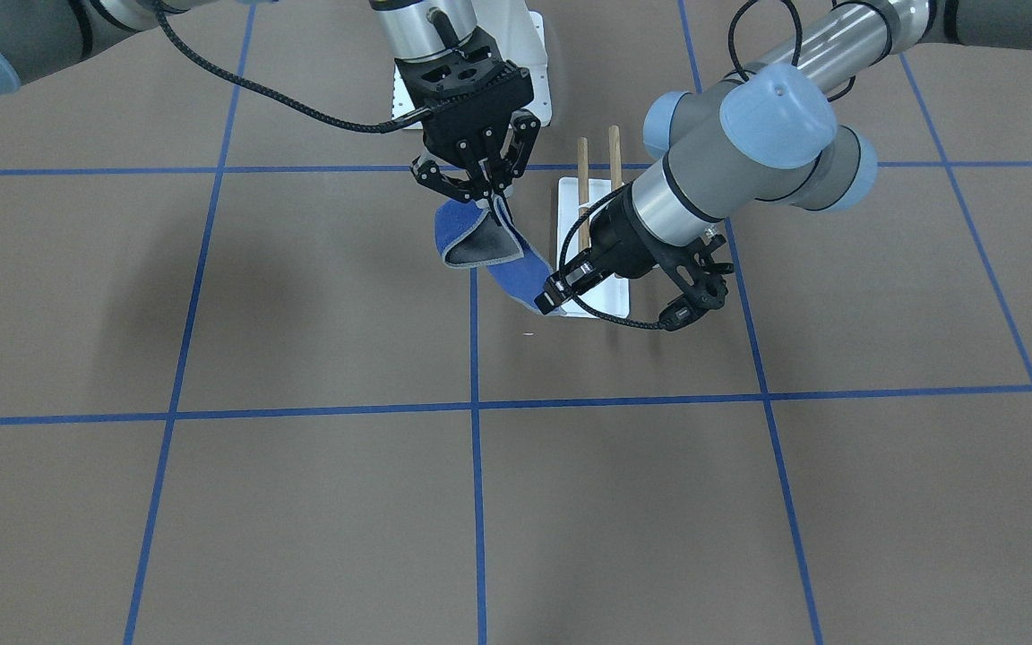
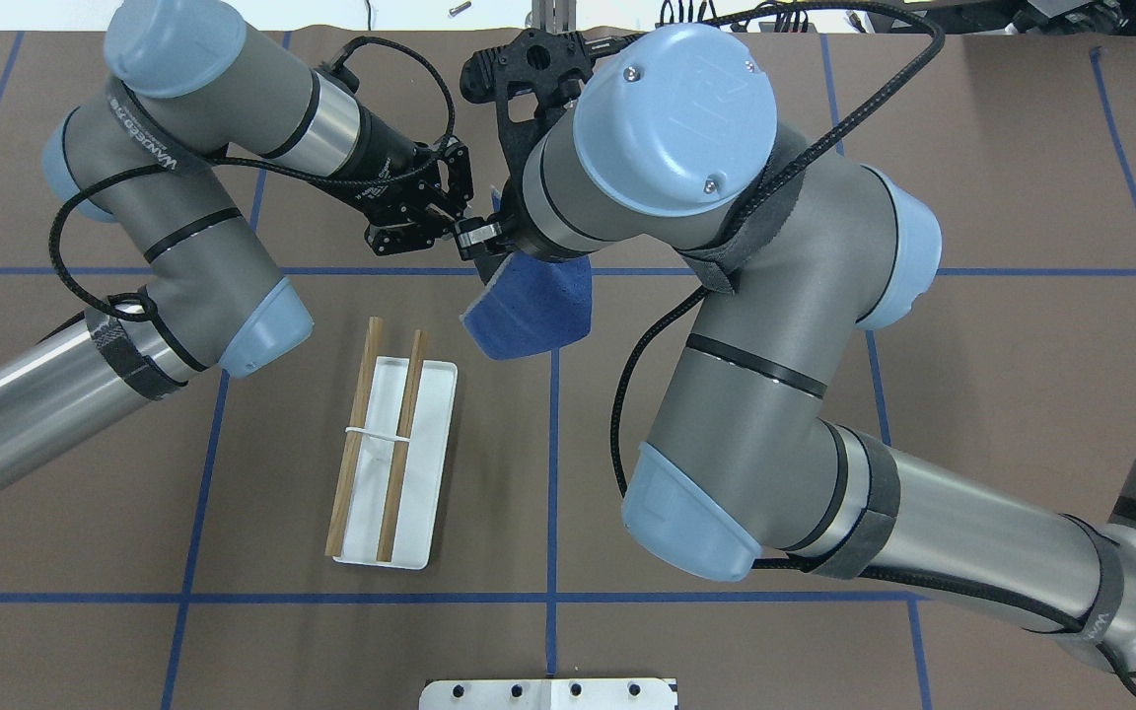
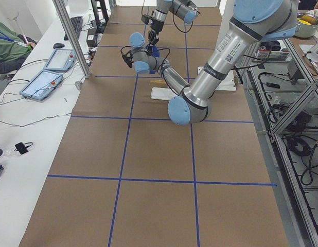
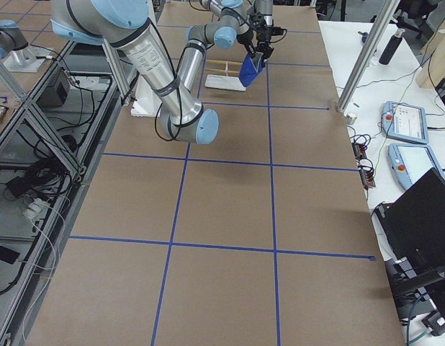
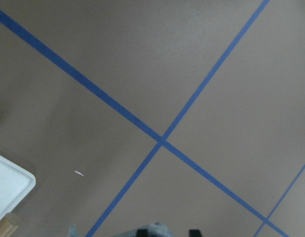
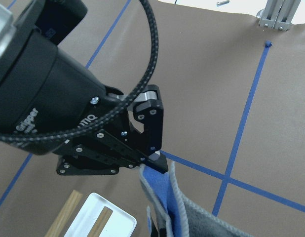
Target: Hang towel on rack
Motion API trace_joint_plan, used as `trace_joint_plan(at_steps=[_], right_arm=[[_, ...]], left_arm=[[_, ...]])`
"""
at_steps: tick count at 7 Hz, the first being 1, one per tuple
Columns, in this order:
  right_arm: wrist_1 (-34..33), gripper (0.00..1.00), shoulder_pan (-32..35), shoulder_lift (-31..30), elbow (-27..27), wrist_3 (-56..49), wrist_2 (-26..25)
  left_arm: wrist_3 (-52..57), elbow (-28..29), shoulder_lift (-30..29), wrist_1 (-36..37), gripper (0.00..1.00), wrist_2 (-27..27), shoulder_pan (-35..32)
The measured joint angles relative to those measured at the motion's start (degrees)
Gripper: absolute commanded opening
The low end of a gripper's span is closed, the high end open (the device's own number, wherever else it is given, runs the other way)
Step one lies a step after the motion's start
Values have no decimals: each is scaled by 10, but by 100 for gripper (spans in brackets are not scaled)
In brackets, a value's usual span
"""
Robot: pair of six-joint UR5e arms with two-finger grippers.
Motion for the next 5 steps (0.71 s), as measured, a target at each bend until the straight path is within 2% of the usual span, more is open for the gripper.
trace_joint_plan(at_steps=[3,5], right_arm=[[-4,100,0,-56,50,8,2],[-6,100,24,-91,75,7,22]], left_arm=[[-8,-8,-2,0,0,1,-3],[-27,-31,-2,-1,0,0,-4]])
